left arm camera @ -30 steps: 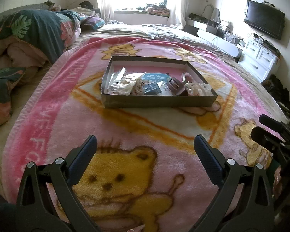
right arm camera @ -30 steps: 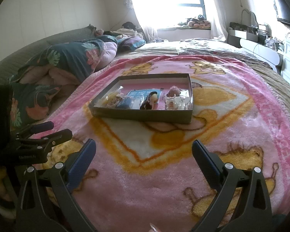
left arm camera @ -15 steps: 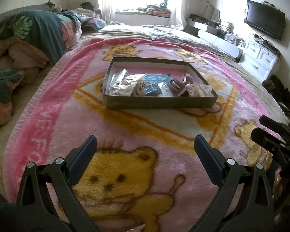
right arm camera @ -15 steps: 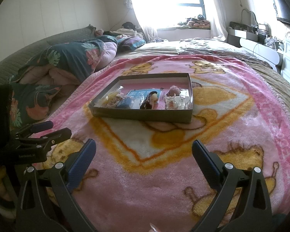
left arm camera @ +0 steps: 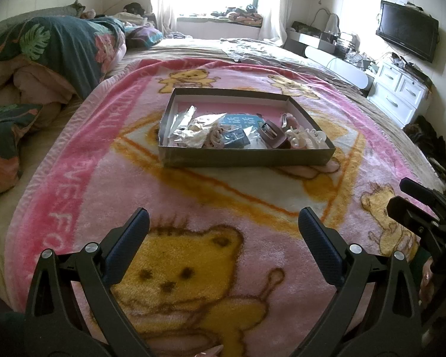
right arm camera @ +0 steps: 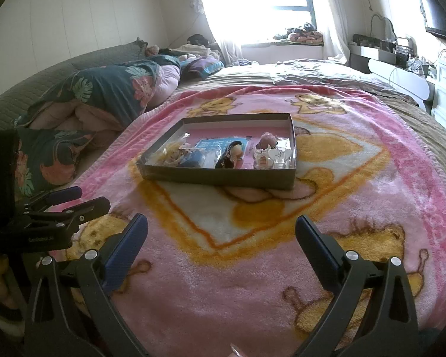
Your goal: Organize jewelry
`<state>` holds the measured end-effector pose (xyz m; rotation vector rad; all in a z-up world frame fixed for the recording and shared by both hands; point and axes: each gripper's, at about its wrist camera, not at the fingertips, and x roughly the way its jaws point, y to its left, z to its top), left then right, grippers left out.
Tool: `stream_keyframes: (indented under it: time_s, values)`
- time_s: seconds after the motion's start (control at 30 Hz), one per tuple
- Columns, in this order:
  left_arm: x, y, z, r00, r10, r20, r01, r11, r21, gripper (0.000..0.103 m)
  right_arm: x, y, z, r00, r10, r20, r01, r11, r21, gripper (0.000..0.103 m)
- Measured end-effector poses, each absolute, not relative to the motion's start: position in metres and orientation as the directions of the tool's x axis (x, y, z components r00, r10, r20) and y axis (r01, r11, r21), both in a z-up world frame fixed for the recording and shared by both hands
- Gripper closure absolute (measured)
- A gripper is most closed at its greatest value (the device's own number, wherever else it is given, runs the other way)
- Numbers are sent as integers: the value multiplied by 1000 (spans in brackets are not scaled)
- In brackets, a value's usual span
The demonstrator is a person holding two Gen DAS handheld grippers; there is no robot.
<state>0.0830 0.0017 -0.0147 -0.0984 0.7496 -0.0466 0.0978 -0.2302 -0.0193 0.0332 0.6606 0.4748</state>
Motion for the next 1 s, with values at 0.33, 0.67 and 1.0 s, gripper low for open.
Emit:
stream_keyframes:
  time_s: [0.33,0.67,1.0]
  values:
    - [84,2,-15,724,-69,-686,4,995,-96,9,97,-232,-22,688,425,-589,-409,897,170,4]
    - [86,2,-18,718,-26,-695,-18,998,-56,9,97,-239,-22,694,422,-583,-408,898,165,4]
    - [96,10,-21,716,-52,-696,-31,994,-107,9,118,-251,-28,696,387,-605,-355,918,179,4]
